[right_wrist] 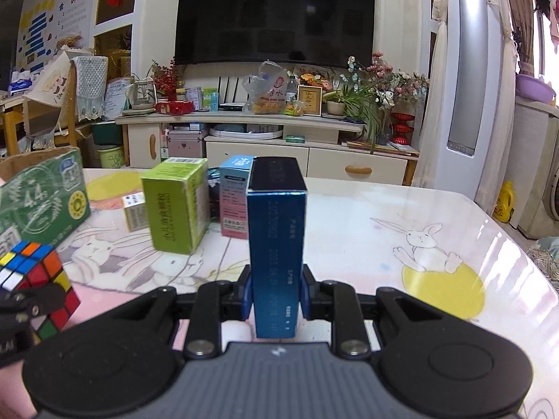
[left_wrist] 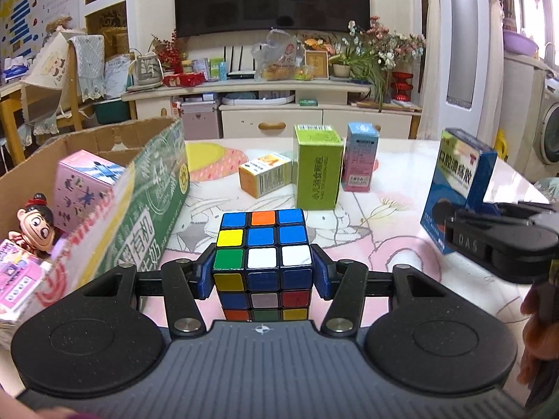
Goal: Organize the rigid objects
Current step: 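Lift the Rubik's cube and blue box and carry them toward the cardboard box, then lower cube and blue box into the cardboard box and open both grippers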
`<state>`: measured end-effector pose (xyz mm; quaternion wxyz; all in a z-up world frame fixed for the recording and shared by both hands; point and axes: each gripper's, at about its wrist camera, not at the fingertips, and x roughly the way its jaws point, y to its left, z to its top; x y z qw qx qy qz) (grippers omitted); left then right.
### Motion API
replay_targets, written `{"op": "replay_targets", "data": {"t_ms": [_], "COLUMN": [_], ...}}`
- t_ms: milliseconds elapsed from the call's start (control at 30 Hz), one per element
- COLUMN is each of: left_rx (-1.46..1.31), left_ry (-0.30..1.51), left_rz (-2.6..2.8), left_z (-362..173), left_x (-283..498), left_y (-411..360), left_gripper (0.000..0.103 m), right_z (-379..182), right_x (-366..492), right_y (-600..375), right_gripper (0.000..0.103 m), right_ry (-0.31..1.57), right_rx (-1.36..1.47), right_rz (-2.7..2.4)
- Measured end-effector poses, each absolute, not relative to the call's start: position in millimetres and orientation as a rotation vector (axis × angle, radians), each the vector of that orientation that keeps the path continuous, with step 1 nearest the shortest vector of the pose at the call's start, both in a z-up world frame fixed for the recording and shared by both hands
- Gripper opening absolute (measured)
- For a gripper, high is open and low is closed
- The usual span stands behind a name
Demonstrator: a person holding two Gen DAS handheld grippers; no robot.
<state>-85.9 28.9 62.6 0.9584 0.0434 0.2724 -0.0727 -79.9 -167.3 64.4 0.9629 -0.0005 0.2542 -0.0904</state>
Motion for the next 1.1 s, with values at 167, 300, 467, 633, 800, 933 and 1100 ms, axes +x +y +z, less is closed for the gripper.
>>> {"op": "replay_targets", "data": {"t_ms": [167,300,467,633,800,933,1100], "left_rx": [0.075,0.069,0.058,0.050,0.036,0.029,0.004], "left_ry": [0.531,0.522,0.509,0.487,0.465,0.449,0.433], "left_rz": [-0.157,-0.160,-0.155,-0.145,-0.129,-0.111,-0.067], "left_z": [74,82,92,104,115,123,135], "left_x": [-98,-107,-113,-120,-125,-128,-128], "left_y": [35,41,51,61,72,82,100], "left_gripper": [0.065,0.065,0.065,0.065,0.065,0.065,0.065], "right_z": [68,72,75,81,89,98,113], "right_x": [-99,-109,-117,-125,-129,-130,-130], "right_y": [-152,-142,-132,-122,-103,-89,-70], "right_gripper": [0.023,0.023,0.023,0.023,0.023,0.023,0.023], "right_ry": [0.510,0.519,0.538,0.539,0.535,0.522,0.493], "right_rx": [-0.004,0.001,0.009,0.022,0.010,0.000,-0.002], "right_rz": [-0.167,-0.142,-0.116,-0.089,-0.044,-0.008,0.051]}}
